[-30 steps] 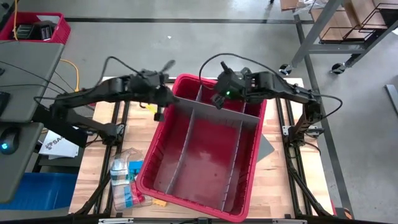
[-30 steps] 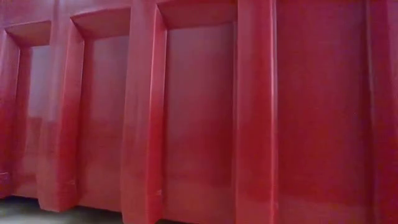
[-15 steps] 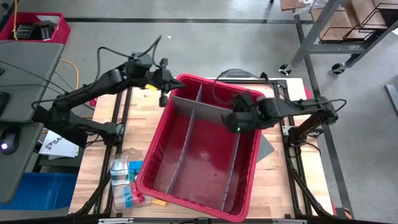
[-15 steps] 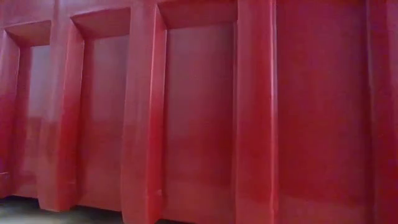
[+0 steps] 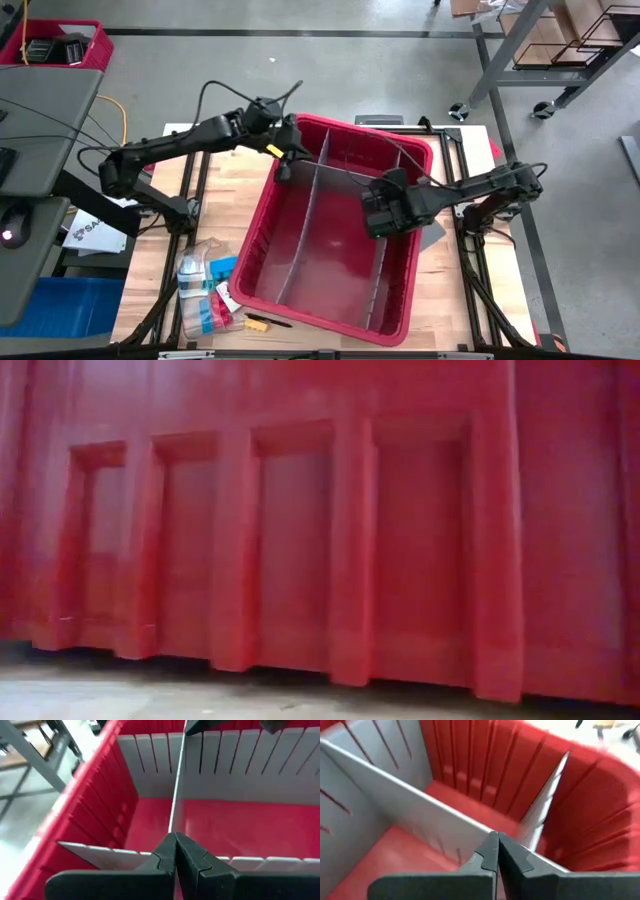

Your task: Sort Items/Unsort Items

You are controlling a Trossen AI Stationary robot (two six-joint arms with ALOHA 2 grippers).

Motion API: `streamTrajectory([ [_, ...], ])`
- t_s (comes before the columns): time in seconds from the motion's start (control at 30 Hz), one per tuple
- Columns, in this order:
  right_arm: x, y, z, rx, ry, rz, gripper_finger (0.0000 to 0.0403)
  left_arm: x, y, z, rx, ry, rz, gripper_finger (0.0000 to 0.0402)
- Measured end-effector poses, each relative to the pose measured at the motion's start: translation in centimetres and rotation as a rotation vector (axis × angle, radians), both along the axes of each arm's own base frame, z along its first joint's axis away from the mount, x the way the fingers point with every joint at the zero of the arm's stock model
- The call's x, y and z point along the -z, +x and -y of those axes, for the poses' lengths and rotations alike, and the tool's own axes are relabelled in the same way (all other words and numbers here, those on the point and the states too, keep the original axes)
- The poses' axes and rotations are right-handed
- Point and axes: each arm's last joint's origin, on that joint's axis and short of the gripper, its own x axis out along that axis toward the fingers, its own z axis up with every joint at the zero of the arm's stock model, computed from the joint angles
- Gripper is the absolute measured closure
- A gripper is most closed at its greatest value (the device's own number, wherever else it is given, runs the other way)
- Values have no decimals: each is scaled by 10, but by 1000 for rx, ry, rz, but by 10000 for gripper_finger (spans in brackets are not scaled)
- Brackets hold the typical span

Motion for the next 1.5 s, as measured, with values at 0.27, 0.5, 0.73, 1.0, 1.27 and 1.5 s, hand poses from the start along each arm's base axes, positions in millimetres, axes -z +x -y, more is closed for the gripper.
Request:
streamTrajectory([
  [0.27,10,1,-1,-2,47,12,403,30,17,-5,-4,-46,-116,401],
  [0.5,-49,-3,5,-95,-87,28,403,-39,-11,-12,-85,14,94,401],
  [0.73,-110,-2,19,-292,-156,-25,403,-102,-94,22,-195,110,209,401],
  [1.0,-133,31,14,-976,227,166,403,-111,-150,54,-255,54,167,402],
  [1.27,-120,45,-51,-1156,709,312,403,-109,-158,62,-159,-20,153,402],
  [1.5,-103,41,-142,-1274,808,323,403,-109,-159,63,-171,-69,161,402],
])
